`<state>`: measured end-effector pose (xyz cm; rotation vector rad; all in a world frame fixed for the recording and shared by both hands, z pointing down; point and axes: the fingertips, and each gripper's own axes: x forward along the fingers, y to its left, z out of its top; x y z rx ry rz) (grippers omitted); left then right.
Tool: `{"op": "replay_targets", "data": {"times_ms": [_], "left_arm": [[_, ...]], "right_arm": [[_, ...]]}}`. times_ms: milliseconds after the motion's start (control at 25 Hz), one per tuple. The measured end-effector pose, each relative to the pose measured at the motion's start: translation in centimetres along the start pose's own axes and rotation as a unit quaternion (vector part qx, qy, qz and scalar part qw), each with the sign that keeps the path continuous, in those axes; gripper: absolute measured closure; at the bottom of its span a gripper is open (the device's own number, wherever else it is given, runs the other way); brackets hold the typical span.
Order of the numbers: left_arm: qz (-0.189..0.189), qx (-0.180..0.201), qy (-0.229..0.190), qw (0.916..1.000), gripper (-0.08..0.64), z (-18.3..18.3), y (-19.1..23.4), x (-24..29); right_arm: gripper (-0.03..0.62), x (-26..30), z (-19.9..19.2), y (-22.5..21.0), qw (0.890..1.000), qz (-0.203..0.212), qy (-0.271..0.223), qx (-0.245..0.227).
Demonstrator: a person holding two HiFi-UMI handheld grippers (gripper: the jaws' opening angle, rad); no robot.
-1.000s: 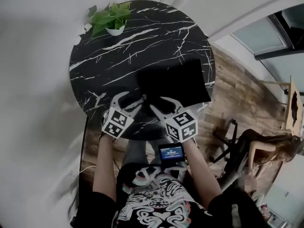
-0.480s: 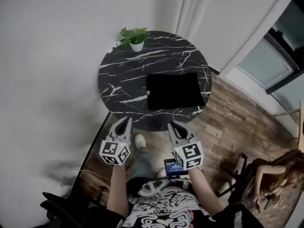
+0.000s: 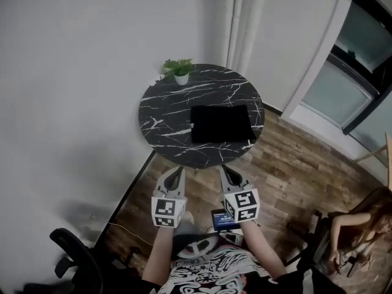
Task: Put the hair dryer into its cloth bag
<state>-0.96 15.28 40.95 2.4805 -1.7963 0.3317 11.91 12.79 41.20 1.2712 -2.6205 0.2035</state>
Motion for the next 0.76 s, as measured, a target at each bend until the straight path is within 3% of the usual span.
{"op": "replay_targets", "data": {"times_ms": [320, 760], "left_arm": [[0.014, -0.019, -0.003, 0.9997, 0.545, 0.0, 1.5, -0.8], [0.032, 0.0, 0.003, 0.9995, 0.545, 0.2, 2.3, -2.0]], "right_arm": [[0.572, 0.1, 0.4, 1.4, 1.0, 0.005, -0.003, -0.011], [0.572, -0.5, 1.2, 2.3, 1.0, 0.005, -0.016, -0.015]]}}
